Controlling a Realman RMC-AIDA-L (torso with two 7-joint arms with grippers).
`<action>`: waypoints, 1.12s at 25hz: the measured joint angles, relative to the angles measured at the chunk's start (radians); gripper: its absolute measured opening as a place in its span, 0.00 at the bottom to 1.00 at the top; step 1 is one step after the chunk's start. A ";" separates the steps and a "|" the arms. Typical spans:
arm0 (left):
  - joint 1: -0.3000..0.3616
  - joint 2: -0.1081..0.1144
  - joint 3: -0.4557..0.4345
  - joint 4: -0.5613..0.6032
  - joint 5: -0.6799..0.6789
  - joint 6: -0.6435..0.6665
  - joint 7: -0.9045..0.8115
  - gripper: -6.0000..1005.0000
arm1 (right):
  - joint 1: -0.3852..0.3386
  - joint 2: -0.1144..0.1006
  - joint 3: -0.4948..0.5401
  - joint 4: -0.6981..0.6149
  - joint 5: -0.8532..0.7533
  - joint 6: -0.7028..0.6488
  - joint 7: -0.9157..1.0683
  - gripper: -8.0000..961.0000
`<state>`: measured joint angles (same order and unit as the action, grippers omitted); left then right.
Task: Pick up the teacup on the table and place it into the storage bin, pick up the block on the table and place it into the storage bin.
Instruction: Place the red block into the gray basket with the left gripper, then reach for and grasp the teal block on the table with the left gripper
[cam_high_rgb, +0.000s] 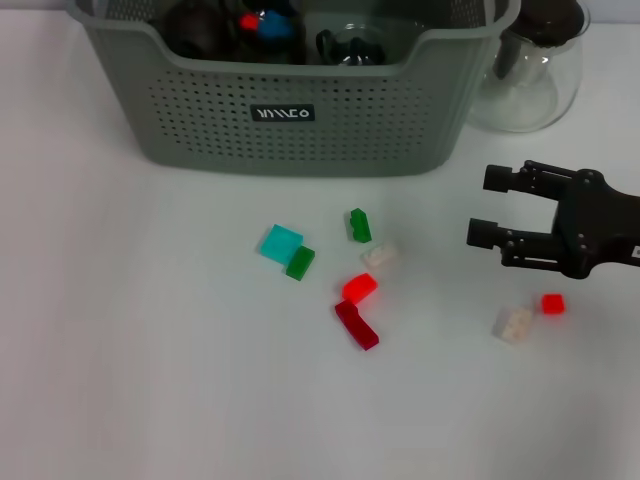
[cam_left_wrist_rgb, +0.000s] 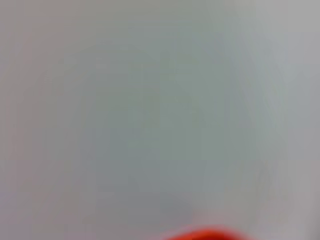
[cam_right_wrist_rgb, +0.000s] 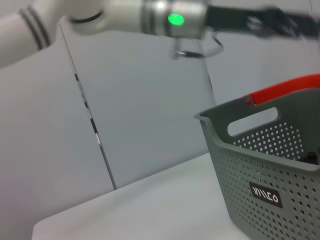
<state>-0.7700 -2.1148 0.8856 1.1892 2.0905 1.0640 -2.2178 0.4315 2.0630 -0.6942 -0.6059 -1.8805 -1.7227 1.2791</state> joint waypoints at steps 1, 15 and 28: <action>0.065 -0.006 -0.013 0.042 -0.153 0.070 0.088 0.55 | 0.001 0.000 0.000 0.000 0.000 0.000 0.000 0.87; 0.447 -0.026 -0.233 -0.347 -0.393 0.729 0.994 0.60 | 0.010 -0.002 -0.002 0.004 0.000 0.012 0.018 0.87; 0.397 -0.055 -0.216 -0.708 -0.204 0.311 1.326 0.58 | 0.022 -0.043 0.003 -0.004 -0.024 0.020 0.112 0.87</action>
<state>-0.3732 -2.1694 0.6698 0.4814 1.8862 1.3745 -0.8921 0.4531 2.0195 -0.6914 -0.6094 -1.9045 -1.7028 1.3911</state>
